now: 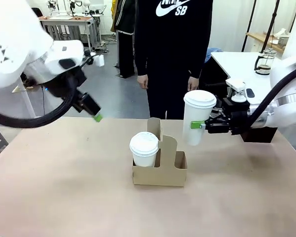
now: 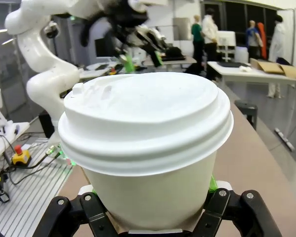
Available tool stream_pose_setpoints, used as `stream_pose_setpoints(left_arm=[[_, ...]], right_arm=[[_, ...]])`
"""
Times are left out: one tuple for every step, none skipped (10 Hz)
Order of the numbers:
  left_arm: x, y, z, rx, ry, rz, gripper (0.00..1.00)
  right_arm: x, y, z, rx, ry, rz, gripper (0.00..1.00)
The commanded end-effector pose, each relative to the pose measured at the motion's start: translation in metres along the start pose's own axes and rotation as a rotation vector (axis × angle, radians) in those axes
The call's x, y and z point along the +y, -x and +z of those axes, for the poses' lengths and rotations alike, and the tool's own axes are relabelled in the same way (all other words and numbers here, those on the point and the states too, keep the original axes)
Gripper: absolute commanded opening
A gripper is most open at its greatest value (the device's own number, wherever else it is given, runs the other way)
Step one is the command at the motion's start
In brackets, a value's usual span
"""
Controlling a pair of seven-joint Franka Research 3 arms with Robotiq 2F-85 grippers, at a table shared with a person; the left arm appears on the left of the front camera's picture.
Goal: Pour a drink into a cup and package it in a carrier.
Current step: Insert the held 600 ml Paper Cup into the Cup Carrier.
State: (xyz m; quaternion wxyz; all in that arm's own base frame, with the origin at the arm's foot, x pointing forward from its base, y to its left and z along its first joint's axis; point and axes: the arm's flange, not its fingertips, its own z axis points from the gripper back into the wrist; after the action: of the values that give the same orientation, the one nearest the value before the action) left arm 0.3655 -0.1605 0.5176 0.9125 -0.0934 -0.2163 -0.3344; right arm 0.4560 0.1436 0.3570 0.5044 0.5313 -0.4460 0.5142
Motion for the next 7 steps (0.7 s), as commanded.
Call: stream_pose_setpoints(left_arm=[[0.031, 0.03, -0.016, -0.054, 0.031, -0.104, 1.0], [0.045, 0.044, -0.025, -0.093, 0.06, -0.204, 1.0], [0.054, 0.058, -0.034, -0.108, 0.111, -0.276, 1.0], [0.064, 0.073, -0.041, -0.116, 0.175, -0.345, 1.0], [0.07, 0.084, -0.046, -0.127, 0.248, -0.387, 1.0], [0.072, 0.094, -0.05, -0.124, 0.289, -0.414, 1.0], [0.074, 0.096, -0.054, -0.107, 0.27, -0.393, 1.0]], right_arm=[[0.01, 0.0, -0.019, -0.036, -0.06, 0.033, 0.8], [0.011, 0.003, -0.028, -0.037, -0.093, 0.016, 0.8], [0.012, 0.007, -0.035, -0.033, -0.115, 0.005, 0.8], [0.014, 0.013, -0.041, -0.04, -0.151, -0.009, 0.8], [0.015, 0.018, -0.045, -0.042, -0.168, -0.023, 0.8], [0.016, 0.025, -0.047, -0.038, -0.18, -0.036, 0.8], [0.015, 0.031, -0.047, -0.041, -0.187, -0.046, 0.8]])
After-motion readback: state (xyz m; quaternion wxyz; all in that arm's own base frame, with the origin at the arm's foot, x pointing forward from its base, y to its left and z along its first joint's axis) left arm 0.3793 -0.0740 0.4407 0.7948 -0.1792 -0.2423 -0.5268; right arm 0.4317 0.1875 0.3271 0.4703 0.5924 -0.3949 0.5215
